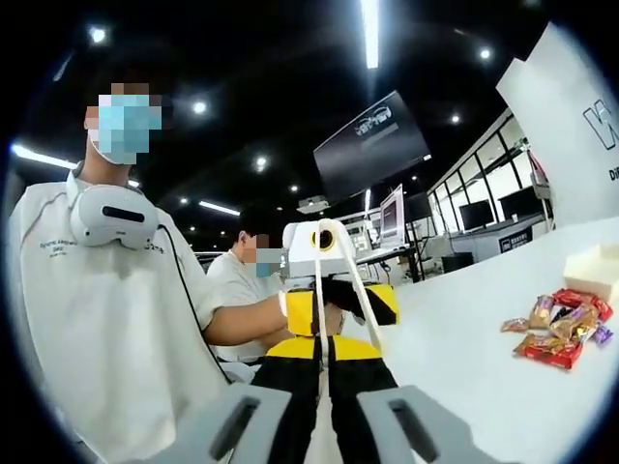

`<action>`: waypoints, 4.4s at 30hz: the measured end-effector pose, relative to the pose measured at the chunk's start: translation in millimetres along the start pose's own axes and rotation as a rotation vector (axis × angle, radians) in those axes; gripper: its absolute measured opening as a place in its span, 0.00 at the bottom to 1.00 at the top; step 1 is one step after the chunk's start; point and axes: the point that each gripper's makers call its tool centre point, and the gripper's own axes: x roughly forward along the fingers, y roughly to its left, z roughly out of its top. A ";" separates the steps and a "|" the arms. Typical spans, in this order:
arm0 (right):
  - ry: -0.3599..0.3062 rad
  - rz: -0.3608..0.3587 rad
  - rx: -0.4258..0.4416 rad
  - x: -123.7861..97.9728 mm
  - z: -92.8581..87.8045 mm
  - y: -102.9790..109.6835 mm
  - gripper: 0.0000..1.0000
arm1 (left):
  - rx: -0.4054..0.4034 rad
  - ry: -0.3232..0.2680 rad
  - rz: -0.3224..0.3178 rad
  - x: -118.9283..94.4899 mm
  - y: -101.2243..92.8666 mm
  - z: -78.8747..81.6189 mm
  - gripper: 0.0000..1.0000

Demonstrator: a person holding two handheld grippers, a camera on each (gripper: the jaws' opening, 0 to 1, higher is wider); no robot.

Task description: Place the target food into the container with the food tongs after gripping and lifting it, then release it inside without dropping or visibly crushing the food.

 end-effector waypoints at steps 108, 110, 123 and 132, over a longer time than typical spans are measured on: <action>0.349 -0.914 -0.213 -80.3 -48.5 -60.6 0.00 | -0.082 0.014 0.505 -37.4 182.1 -15.7 0.24; 0.355 -0.915 -0.216 -81.7 -49.7 -60.5 0.00 | -0.075 0.019 0.501 -35.8 186.5 -15.5 0.25; 0.377 -0.936 -0.222 -92.2 -54.8 -57.2 0.00 | -0.099 0.074 0.507 -32.4 218.5 -27.2 0.25; 0.373 -0.947 -0.220 -95.8 -55.2 -56.2 0.00 | -0.085 0.178 0.505 -24.1 228.1 -41.3 0.26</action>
